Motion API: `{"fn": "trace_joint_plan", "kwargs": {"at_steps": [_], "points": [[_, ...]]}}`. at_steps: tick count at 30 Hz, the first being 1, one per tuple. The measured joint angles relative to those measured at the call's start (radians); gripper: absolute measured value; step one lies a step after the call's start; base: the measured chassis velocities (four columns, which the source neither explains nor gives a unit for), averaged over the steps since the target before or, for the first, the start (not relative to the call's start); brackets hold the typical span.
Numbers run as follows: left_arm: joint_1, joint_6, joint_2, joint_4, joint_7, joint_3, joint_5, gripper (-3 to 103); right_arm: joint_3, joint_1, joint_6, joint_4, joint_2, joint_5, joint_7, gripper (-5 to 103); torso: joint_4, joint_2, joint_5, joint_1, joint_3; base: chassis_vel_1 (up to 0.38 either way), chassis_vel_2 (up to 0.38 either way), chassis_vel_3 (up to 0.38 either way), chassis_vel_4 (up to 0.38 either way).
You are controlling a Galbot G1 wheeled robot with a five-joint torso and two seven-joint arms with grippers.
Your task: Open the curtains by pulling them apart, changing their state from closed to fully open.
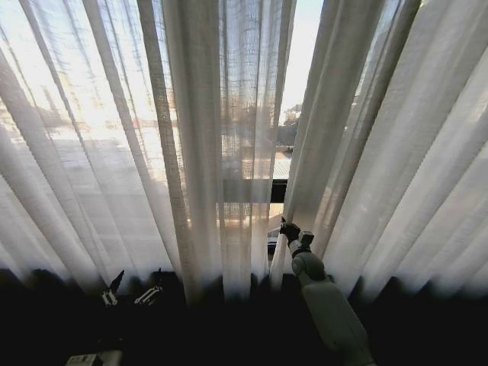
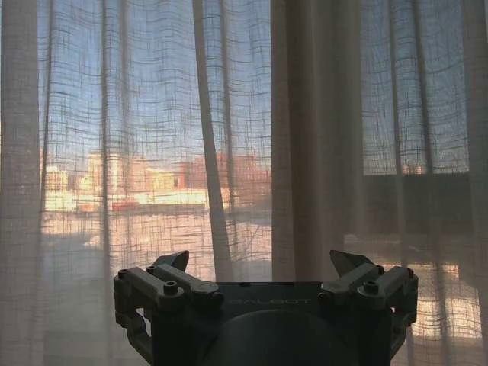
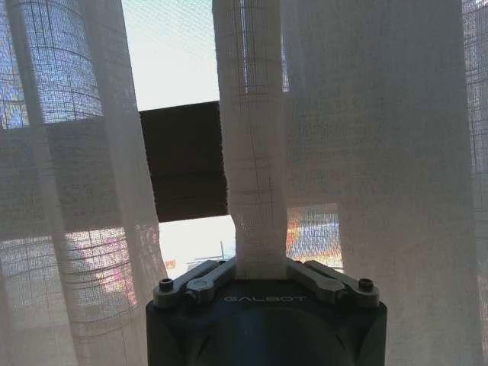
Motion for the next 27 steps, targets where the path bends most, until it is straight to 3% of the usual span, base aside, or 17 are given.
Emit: {"fn": "trace_joint_plan", "kwargs": {"at_steps": [15, 27], "points": [[-0.001, -0.006, -0.002, 0.014, 0.026, 0.007, -0.020, 100, -0.007, -0.042, -0.043, 0.066, -0.006, -0.011, -0.007, 0, 0.0000, 0.000, 0.0000, 0.000, 0.000, 0.000, 0.000, 0.000, 0.000], [0.009, -0.050, -0.003, 0.046, 0.050, 0.004, -0.046, 100, -0.008, -0.068, -0.041, 0.082, -0.008, -0.011, -0.009, 0, 0.0000, 0.000, -0.0002, 0.000, 0.000, -0.076, -0.082, 0.071, 0.079]]}}
